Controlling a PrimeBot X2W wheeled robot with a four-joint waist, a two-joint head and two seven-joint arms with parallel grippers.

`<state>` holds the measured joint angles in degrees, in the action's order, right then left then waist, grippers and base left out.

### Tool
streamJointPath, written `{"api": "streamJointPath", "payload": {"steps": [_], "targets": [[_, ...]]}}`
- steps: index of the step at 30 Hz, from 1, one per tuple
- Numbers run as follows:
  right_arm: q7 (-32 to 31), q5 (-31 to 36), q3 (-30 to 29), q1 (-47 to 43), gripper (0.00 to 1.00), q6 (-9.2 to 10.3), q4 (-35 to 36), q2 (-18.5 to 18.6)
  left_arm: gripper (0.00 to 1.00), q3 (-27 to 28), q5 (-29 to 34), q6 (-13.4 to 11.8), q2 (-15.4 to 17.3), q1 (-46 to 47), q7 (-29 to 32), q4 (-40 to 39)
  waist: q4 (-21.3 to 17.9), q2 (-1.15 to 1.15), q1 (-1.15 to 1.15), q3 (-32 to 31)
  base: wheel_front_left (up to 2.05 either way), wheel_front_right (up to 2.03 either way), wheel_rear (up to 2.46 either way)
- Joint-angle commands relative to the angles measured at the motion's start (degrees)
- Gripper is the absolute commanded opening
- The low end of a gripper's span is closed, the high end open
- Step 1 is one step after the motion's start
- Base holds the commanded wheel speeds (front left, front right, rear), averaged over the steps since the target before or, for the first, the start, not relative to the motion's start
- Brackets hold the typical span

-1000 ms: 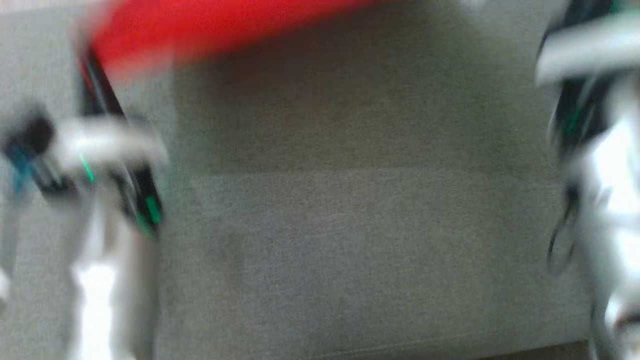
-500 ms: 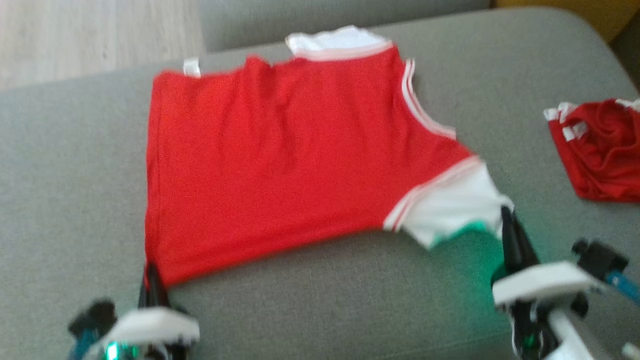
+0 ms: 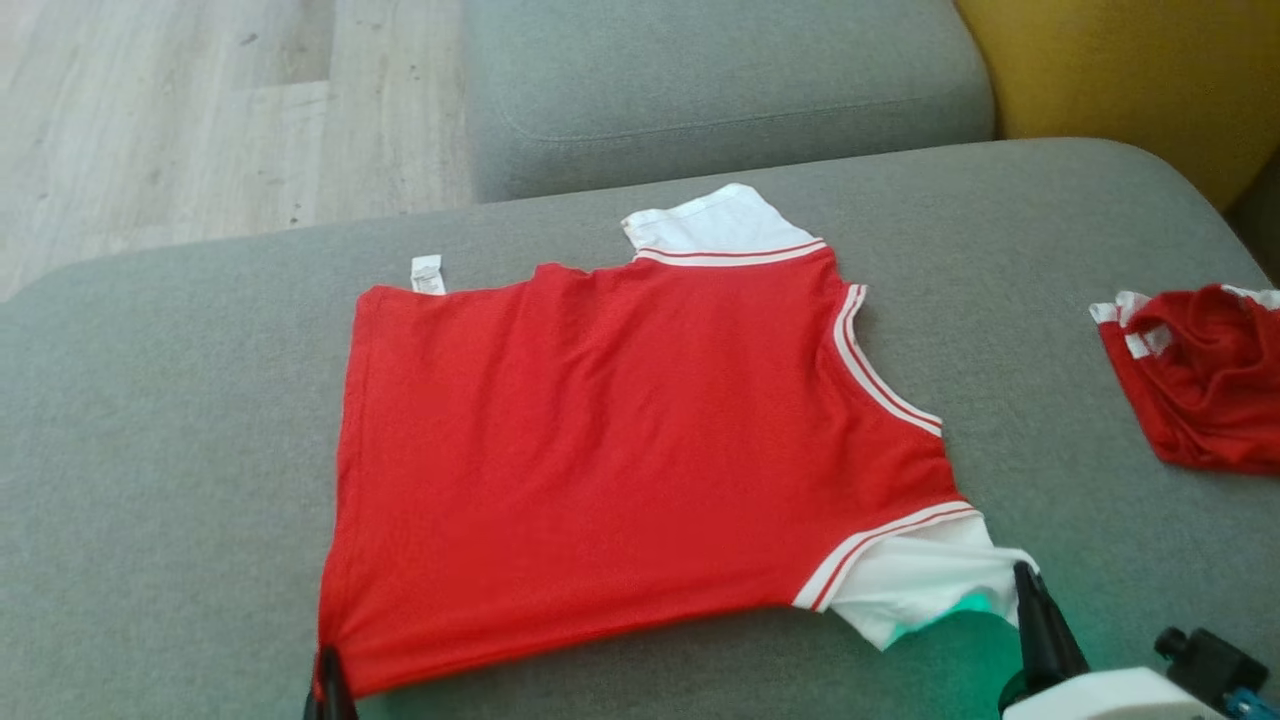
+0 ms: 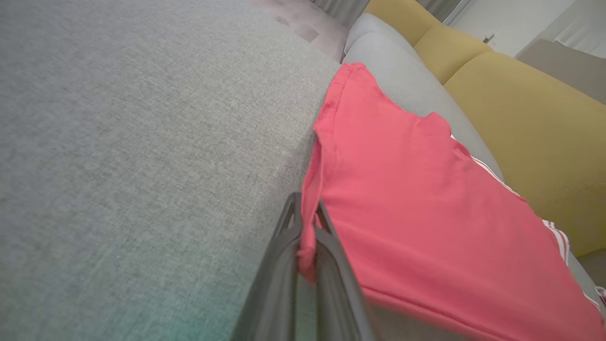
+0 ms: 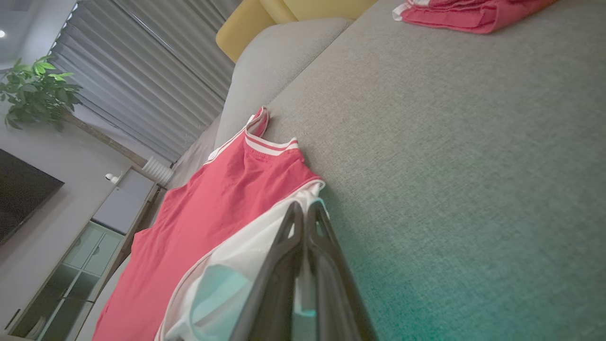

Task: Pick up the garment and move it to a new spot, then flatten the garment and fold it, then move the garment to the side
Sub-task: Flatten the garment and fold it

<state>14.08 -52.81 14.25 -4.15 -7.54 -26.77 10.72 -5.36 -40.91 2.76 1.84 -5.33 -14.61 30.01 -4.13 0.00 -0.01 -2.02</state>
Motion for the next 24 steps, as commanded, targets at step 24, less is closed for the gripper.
{"api": "streamJointPath", "payload": {"steps": [24], "targets": [[-3.13,1.67,-0.74,28.35,0.0,0.05,-4.17,-4.23,0.0,-5.71,-7.29,-7.27,1.04,23.59,-0.39,-0.32,3.19,0.0,0.01,11.23,0.0,0.0,0.0]]}}
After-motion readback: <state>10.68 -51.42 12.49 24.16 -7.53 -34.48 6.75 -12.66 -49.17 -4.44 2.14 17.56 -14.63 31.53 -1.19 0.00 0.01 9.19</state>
